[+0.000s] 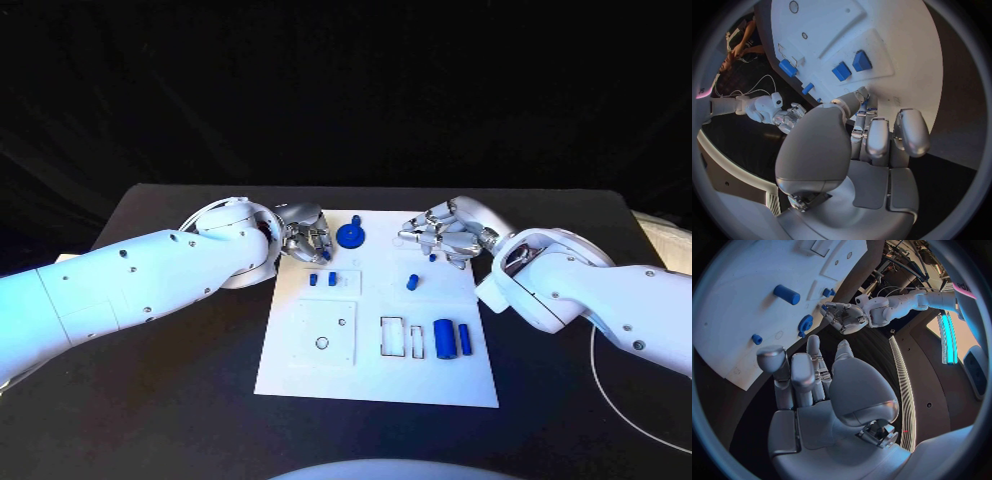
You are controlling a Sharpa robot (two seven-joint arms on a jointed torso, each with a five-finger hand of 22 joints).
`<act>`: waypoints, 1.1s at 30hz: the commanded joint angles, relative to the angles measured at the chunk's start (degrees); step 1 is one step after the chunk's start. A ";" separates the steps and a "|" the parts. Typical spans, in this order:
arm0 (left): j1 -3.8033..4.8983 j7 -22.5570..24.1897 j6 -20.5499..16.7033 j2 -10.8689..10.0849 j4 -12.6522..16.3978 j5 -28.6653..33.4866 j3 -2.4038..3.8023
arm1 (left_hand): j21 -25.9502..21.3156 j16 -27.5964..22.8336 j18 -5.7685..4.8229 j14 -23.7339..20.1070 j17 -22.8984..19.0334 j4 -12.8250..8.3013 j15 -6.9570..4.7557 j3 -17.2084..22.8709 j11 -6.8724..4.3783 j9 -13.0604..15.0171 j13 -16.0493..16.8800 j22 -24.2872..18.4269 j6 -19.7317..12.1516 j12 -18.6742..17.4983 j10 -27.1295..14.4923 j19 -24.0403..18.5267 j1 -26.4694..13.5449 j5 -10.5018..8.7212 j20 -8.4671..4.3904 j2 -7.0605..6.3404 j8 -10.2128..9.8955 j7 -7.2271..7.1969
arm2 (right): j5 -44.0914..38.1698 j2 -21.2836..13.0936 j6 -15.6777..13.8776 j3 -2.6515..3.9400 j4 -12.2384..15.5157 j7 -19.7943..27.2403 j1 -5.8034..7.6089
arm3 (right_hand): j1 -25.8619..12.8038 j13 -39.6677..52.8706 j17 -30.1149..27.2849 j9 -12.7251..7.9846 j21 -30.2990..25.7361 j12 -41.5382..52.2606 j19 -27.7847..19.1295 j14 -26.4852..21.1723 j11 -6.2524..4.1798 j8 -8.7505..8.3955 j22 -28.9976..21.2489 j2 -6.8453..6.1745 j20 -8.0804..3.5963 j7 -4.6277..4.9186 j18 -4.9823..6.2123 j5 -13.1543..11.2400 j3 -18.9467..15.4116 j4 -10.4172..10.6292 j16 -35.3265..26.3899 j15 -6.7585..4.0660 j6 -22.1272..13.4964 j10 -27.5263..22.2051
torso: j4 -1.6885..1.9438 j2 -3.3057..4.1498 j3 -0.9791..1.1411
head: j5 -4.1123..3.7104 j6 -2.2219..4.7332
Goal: Assemble the parts on the task board
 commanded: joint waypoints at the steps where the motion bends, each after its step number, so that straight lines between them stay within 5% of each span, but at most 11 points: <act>1: -0.01 0.62 2.23 0.48 -0.17 0.32 -0.05 | 0.04 0.10 -0.45 0.92 -0.03 0.15 0.28 -0.23 -0.09 -0.08 0.08 -0.01 0.48 -0.20 0.35 -0.07 -0.64 0.02 0.43 -0.08 -0.27 0.07 | -0.11 0.16 0.73 0.00 -0.01 0.44 -0.04 | 0.60 -0.05 -0.05 0.03 -0.21 -0.26 -0.30 -0.48 -0.10 0.06 -0.05 0.16 -0.02 0.28 1.09 0.22 -0.40 0.03 -0.13 0.09 -0.04 -0.04 | 0.00 0.08 -0.05 | -0.16 -0.07; 23: -0.01 -0.01 2.25 0.93 -0.14 0.33 -0.09 | 0.04 0.29 -0.45 0.95 0.20 0.04 0.20 -0.32 -0.20 -0.08 0.13 0.03 0.66 -0.22 0.60 -0.12 -0.72 0.02 0.40 -0.01 -0.27 -0.05 | -0.11 0.41 1.24 0.00 -0.19 0.03 -0.04 | 0.61 -0.22 0.01 0.03 -0.30 -0.28 -0.25 -0.44 -0.10 0.08 -0.11 0.22 -0.03 0.28 1.09 0.28 -0.48 0.04 -0.14 0.08 -0.04 -0.01 | 0.02 0.03 -0.04 | -0.13 -0.36; 33: -0.01 -0.77 3.28 1.02 -0.12 0.33 -0.10 | -1.22 0.30 -0.28 0.80 -0.36 -0.15 0.88 -0.50 0.82 -1.20 -0.38 -0.93 -2.78 -2.13 -1.78 -0.54 -1.78 0.02 0.76 -0.58 -2.63 0.92 | -0.11 0.47 1.22 0.00 -0.15 0.07 -0.04 | 0.56 -0.31 -0.16 0.05 -0.36 -0.29 -0.24 -0.47 -0.10 0.11 -0.18 0.26 -0.03 0.27 1.10 0.27 -0.55 0.07 -0.32 0.08 0.01 0.01 | 0.08 -0.02 0.04 | -0.07 -0.43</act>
